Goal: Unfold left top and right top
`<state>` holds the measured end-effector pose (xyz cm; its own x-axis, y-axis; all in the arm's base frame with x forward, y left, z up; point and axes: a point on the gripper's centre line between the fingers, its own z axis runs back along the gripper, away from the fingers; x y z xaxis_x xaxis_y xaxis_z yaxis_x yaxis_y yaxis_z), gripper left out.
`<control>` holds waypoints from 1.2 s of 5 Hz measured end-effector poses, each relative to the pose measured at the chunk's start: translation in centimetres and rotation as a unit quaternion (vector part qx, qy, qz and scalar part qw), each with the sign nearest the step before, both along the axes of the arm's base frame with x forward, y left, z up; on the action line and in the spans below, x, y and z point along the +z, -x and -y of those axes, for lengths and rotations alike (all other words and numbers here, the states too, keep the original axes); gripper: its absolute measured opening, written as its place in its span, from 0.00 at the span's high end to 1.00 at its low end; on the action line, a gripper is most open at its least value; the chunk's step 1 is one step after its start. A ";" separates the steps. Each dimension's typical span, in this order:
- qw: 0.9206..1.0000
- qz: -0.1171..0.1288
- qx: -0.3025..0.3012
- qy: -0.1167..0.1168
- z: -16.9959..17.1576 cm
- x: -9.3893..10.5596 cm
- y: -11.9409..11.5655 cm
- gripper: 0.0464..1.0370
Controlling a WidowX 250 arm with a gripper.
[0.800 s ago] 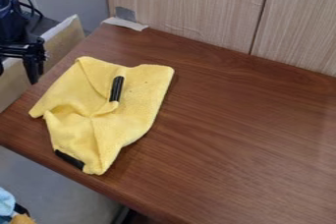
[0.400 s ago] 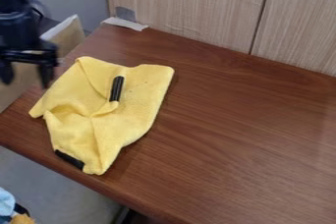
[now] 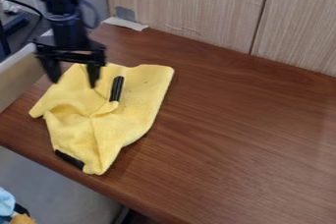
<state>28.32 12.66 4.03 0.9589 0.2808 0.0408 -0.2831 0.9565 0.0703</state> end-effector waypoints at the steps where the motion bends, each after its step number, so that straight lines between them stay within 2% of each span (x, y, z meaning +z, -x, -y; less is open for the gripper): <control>1: 1.000 -0.009 -0.007 -0.004 1.2 -1.5 -1.3 0.04; 2: 1.000 0.001 -0.003 -0.008 2.1 -2.3 -2.5 0.04; 3: 1.000 -0.005 -0.004 -0.011 2.3 -3.4 -2.8 0.09; 4: 1.000 -0.007 -0.019 -0.019 3.0 -3.9 -3.2 0.28; 5: 1.000 -0.008 -0.018 -0.020 3.1 -4.0 -3.2 0.59; 6: 0.999 -0.008 -0.020 -0.024 2.9 -4.0 -3.2 0.83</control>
